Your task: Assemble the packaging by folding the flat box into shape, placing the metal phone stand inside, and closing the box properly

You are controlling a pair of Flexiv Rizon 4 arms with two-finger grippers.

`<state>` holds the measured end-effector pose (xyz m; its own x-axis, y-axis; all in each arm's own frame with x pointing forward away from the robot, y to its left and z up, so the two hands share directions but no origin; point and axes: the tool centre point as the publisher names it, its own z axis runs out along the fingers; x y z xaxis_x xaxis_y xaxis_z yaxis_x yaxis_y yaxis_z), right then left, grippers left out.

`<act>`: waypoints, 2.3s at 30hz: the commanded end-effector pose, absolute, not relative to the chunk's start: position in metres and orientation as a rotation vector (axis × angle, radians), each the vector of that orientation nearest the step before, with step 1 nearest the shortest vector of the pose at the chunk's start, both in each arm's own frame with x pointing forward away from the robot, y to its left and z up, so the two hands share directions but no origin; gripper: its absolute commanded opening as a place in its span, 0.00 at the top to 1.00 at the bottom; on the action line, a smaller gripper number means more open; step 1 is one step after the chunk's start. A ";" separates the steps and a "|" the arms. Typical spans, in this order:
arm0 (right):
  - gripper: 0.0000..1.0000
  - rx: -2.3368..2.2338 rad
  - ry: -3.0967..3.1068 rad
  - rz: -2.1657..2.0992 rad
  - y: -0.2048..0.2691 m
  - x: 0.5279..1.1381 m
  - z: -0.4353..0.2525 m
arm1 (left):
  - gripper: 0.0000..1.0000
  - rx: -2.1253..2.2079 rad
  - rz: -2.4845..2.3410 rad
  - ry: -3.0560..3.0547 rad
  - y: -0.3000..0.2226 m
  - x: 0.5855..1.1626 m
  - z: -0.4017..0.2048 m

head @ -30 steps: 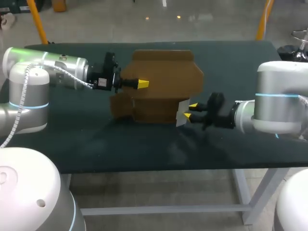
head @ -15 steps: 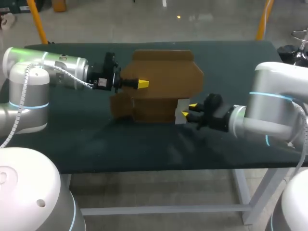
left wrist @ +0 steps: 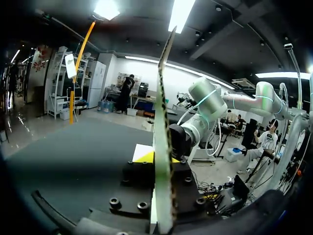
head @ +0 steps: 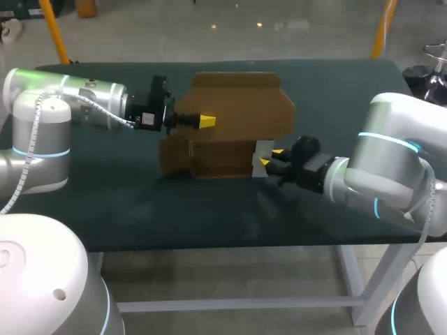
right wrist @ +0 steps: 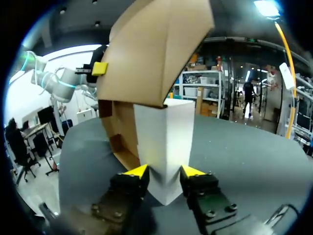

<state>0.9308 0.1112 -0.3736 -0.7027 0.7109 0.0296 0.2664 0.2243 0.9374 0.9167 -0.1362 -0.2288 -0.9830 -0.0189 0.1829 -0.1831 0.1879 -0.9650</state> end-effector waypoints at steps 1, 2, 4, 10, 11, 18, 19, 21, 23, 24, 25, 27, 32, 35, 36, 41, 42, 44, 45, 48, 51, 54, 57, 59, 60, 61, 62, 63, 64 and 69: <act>0.56 1.013 1.934 1.349 0.121 0.932 -0.379 | 1.00 0.195 1.910 -2.316 -0.138 0.916 -0.232; 0.56 1.023 1.920 1.337 0.121 0.932 -0.379 | 1.00 0.195 1.910 -2.316 -0.138 0.916 -0.232; 0.57 1.054 1.910 1.323 0.122 0.933 -0.379 | 1.00 0.195 1.910 -2.316 -0.138 0.916 -0.232; 0.54 1.114 1.853 1.305 0.123 0.934 -0.379 | 1.00 0.195 1.910 -2.316 -0.138 0.916 -0.232; 0.54 1.121 1.849 1.301 0.123 0.935 -0.379 | 1.00 0.195 1.910 -2.316 -0.138 0.916 -0.232; 0.55 1.179 1.786 1.241 0.126 0.938 -0.378 | 1.00 0.195 1.910 -2.316 -0.138 0.916 -0.232; 0.55 1.187 1.781 1.241 0.126 0.939 -0.378 | 1.00 0.195 1.910 -2.316 -0.138 0.916 -0.232; 0.57 1.209 1.758 1.214 0.125 0.942 -0.378 | 1.00 0.195 1.910 -2.316 -0.138 0.916 -0.232; 0.57 1.226 1.743 1.218 0.125 0.943 -0.378 | 1.00 0.195 1.910 -2.316 -0.138 0.916 -0.232; 0.57 1.234 1.734 1.206 0.124 0.945 -0.378 | 1.00 0.195 1.910 -2.316 -0.138 0.916 -0.232; 0.58 1.243 1.727 1.208 0.123 0.946 -0.378 | 1.00 0.195 1.910 -2.316 -0.138 0.916 -0.232; 0.57 1.261 1.709 1.199 0.123 0.948 -0.379 | 1.00 0.195 1.910 -2.316 -0.138 0.916 -0.232; 0.59 1.307 1.661 1.177 0.121 0.952 -0.380 | 1.00 0.195 1.910 -2.316 -0.138 0.916 -0.232; 0.64 1.329 1.632 1.159 0.120 0.953 -0.379 | 1.00 0.195 1.910 -2.316 -0.138 0.916 -0.232; 0.69 1.334 1.624 1.156 0.120 0.954 -0.379 | 1.00 0.195 1.910 -2.316 -0.138 0.916 -0.232; 0.82 1.356 1.587 1.138 0.120 0.954 -0.377 | 1.00 0.195 1.910 -2.316 -0.138 0.916 -0.232; 0.83 1.359 1.583 1.131 0.120 0.954 -0.377 | 1.00 0.195 1.910 -2.316 -0.138 0.916 -0.232; 0.85 1.365 1.575 1.121 0.121 0.954 -0.377 | 1.00 0.195 1.910 -2.316 -0.138 0.916 -0.232; 0.85 1.368 1.571 1.109 0.121 0.954 -0.377 | 1.00 0.195 1.910 -2.316 -0.138 0.916 -0.232; 0.85 1.378 1.561 1.088 0.122 0.954 -0.376 | 1.00 0.195 1.910 -2.316 -0.138 0.916 -0.232; 0.91 1.388 1.554 1.067 0.123 0.955 -0.375 | 1.00 0.195 1.910 -2.316 -0.138 0.916 -0.232; 1.00 1.393 1.553 1.060 0.123 0.957 -0.373 | 1.00 0.195 1.910 -2.316 -0.138 0.916 -0.232; 1.00 1.394 1.552 1.055 0.123 0.958 -0.371 | 1.00 0.195 1.910 -2.316 -0.138 0.916 -0.232; 1.00 1.396 1.552 1.054 0.122 0.959 -0.371 | 0.98 0.195 1.910 -2.316 -0.138 0.916 -0.232; 1.00 1.397 1.553 1.054 0.121 0.959 -0.370 | 0.75 0.195 1.910 -2.316 -0.138 0.916 -0.232; 1.00 1.398 1.553 1.054 0.121 0.959 -0.370 | 0.45 0.194 1.897 -2.343 -0.138 0.916 -0.230; 1.00 1.399 1.555 1.054 0.121 0.959 -0.370 | 0.11 0.191 1.884 -2.363 -0.138 0.915 -0.229; 1.00 1.400 1.556 1.053 0.121 0.959 -0.369 | 0.00 0.191 1.874 -2.384 -0.139 0.914 -0.227; 1.00 1.401 1.557 1.052 0.121 0.959 -0.369 | 0.00 0.194 1.870 -2.395 -0.140 0.914 -0.225; 1.00 1.404 1.552 1.039 0.120 0.959 -0.365 | 0.00 0.185 1.873 -2.426 -0.141 0.913 -0.218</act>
